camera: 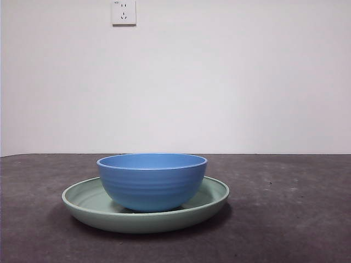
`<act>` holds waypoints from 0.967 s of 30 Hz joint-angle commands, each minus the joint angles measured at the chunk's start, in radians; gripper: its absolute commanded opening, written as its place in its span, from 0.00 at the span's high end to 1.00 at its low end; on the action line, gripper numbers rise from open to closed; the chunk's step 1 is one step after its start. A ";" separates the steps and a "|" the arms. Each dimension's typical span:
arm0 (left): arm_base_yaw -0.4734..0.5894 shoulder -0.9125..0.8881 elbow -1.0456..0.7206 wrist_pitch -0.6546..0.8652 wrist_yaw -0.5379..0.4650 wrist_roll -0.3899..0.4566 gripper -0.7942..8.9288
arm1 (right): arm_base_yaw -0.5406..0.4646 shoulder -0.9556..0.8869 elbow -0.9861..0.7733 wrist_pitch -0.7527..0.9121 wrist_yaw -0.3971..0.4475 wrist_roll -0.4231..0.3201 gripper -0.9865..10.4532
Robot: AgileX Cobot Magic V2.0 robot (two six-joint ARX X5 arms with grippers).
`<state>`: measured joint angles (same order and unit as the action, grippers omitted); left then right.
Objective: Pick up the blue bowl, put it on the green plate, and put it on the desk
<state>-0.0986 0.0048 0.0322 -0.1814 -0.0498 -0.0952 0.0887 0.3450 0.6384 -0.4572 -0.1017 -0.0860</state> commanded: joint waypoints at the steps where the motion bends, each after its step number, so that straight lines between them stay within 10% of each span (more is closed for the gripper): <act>1: 0.001 -0.002 -0.020 -0.006 -0.003 0.008 0.89 | -0.019 -0.066 -0.156 0.179 -0.002 -0.023 0.89; 14: 0.001 -0.002 -0.020 -0.006 -0.003 0.007 0.89 | -0.092 -0.320 -0.576 0.359 0.132 0.053 0.89; 29: 0.001 -0.002 -0.020 -0.006 -0.003 0.008 0.89 | -0.092 -0.341 -0.628 0.280 0.135 0.057 0.89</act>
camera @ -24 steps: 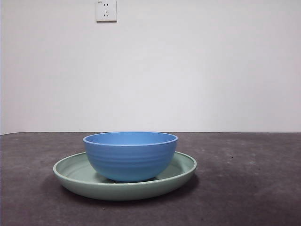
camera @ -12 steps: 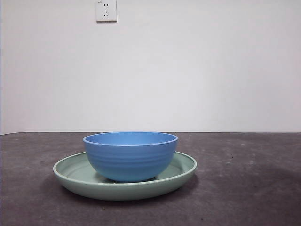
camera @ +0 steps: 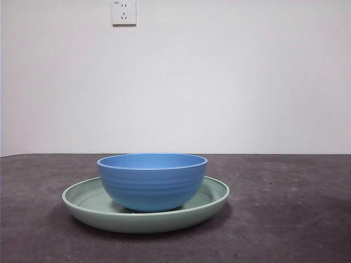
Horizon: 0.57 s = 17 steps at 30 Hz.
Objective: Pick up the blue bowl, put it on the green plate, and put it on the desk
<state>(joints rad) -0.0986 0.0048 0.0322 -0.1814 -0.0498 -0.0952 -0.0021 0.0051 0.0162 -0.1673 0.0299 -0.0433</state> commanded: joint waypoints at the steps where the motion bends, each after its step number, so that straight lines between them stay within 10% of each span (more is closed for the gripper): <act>1: 0.001 -0.002 -0.020 -0.006 -0.004 0.008 0.89 | -0.001 -0.002 -0.005 -0.010 0.000 0.017 0.89; 17: 0.001 -0.002 -0.020 -0.006 -0.003 0.007 0.89 | -0.001 -0.002 -0.005 0.010 -0.003 0.017 0.89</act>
